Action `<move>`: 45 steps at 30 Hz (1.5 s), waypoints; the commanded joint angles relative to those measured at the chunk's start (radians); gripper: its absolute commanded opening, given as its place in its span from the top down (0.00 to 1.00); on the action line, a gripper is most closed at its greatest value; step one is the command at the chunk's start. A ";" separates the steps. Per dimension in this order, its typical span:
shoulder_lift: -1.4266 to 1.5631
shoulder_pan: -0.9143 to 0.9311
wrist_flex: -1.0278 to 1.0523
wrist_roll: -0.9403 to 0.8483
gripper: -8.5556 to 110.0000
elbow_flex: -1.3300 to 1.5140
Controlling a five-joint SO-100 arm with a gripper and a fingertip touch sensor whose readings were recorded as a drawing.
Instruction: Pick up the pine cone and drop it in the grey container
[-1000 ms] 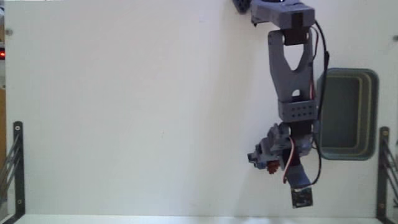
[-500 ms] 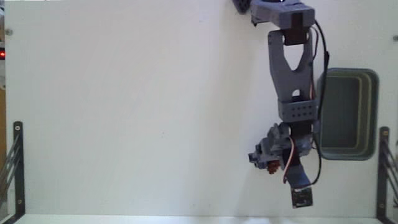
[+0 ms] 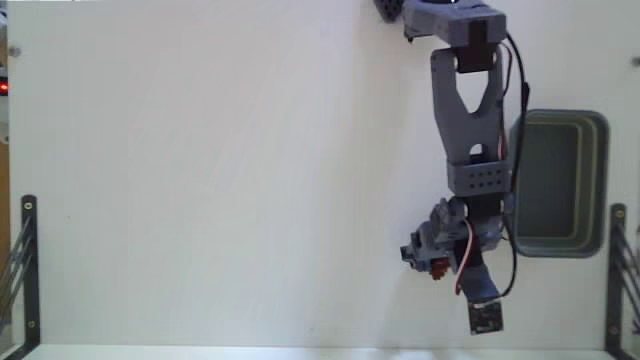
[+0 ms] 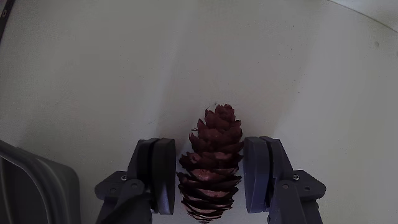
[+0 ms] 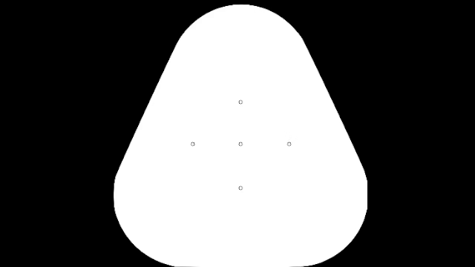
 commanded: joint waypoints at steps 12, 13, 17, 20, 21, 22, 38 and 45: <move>0.044 -0.016 -0.017 0.005 0.42 -0.005; 0.044 -0.016 -0.017 0.005 0.42 -0.005; 0.044 -0.016 -0.017 0.005 0.43 -0.005; 0.044 -0.016 -0.017 0.005 0.44 -0.005; 0.044 -0.016 -0.017 0.005 0.44 -0.005; 0.044 -0.016 -0.017 0.005 0.44 -0.005; 0.044 -0.016 -0.017 0.005 0.48 -0.005; 0.044 -0.016 -0.017 0.005 0.49 -0.005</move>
